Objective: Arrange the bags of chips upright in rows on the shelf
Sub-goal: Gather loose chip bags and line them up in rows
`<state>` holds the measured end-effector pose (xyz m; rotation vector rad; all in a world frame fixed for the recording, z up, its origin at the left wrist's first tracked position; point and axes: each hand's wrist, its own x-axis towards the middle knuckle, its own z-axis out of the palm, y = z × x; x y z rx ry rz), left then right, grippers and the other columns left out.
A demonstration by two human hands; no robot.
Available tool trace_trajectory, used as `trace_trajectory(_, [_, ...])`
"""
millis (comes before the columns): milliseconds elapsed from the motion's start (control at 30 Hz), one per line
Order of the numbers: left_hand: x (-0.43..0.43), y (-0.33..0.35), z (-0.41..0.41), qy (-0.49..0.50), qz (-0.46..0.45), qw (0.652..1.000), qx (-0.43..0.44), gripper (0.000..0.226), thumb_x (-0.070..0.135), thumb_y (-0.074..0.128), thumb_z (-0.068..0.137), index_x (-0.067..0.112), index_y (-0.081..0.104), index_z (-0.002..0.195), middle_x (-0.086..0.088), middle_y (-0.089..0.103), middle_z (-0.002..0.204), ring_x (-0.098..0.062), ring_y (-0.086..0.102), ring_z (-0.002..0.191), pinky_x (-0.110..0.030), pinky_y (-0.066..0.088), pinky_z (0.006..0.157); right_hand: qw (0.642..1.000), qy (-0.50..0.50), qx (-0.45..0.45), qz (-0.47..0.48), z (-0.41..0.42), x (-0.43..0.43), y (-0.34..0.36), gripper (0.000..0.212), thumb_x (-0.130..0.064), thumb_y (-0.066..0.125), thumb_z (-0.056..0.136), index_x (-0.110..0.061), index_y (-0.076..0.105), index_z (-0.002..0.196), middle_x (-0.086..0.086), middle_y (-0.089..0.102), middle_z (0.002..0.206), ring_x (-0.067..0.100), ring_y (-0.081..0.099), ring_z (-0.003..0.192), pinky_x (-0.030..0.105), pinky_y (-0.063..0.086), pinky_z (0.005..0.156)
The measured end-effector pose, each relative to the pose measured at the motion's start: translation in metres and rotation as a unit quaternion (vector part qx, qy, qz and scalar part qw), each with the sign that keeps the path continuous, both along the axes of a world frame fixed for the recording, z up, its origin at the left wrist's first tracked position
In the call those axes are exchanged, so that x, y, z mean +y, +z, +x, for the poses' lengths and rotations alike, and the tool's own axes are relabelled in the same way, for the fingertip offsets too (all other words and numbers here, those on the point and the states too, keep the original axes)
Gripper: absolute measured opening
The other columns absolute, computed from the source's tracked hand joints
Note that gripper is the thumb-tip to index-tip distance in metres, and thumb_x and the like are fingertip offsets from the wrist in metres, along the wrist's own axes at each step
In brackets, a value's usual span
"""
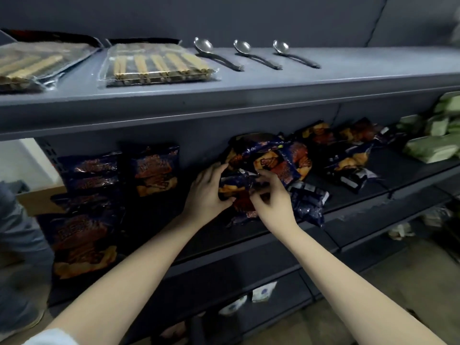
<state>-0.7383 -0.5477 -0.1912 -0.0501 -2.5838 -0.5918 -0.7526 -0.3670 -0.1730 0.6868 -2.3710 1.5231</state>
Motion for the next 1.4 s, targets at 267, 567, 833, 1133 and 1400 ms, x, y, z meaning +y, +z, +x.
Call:
trace_trajectory(267, [0.008,-0.013,-0.022,0.023,0.001,0.999,0.022,0.074,0.033,0.074,0.072,0.020,0.040,0.137,-0.004,0.054,0.132,-0.027,0.049,0.121,-0.047,0.041,0.100,0.999,-0.030,-0.015,0.033,-0.006,0.025,-0.009,0.047,-0.017,0.060,0.084,-0.018,0.045,0.129,-0.001,0.055,0.117,0.014,0.059,0.092,0.002,0.037,0.068])
trace_trajectory(567, [0.009,-0.004,-0.017,0.031,0.027,0.993,0.112,0.051,0.029,0.076,0.072,0.015,0.059,0.118,-0.004,0.066,0.112,-0.027,0.060,0.103,-0.037,0.050,0.086,0.998,-0.023,-0.042,0.044,-0.001,0.029,-0.017,0.046,-0.016,0.059,0.085,-0.017,0.045,0.129,-0.003,0.051,0.119,0.016,0.057,0.095,0.008,0.036,0.070])
trace_trajectory(833, [0.000,0.020,0.006,0.031,0.228,0.968,0.101,0.043,0.029,0.076,0.075,0.017,0.059,0.113,0.009,0.065,0.101,0.002,0.059,0.089,-0.007,0.042,0.077,0.999,-0.011,-0.037,0.021,0.006,0.015,-0.013,0.045,-0.013,0.058,0.085,-0.016,0.046,0.128,-0.001,0.050,0.119,0.009,0.052,0.095,0.012,0.041,0.074])
trace_trajectory(1133, [-0.011,0.017,0.036,0.000,0.756,0.654,0.041,0.040,0.026,0.062,0.087,0.010,0.055,0.123,-0.014,0.063,0.120,-0.028,0.062,0.108,-0.043,0.050,0.092,0.961,0.031,-0.238,-0.137,0.015,-0.023,-0.012,0.028,-0.019,0.058,0.090,-0.024,0.048,0.115,0.002,0.059,0.116,0.010,0.060,0.097,0.014,0.049,0.071])
trace_trajectory(1400, [0.002,-0.004,0.065,-0.009,0.858,0.514,0.023,0.056,0.037,0.062,0.078,0.012,0.051,0.128,-0.014,0.061,0.123,-0.026,0.062,0.107,-0.037,0.052,0.082,0.875,0.147,-0.397,-0.237,0.025,-0.040,-0.018,0.056,-0.022,0.062,0.089,-0.015,0.039,0.139,-0.006,0.058,0.127,0.004,0.055,0.111,0.036,0.042,0.102])
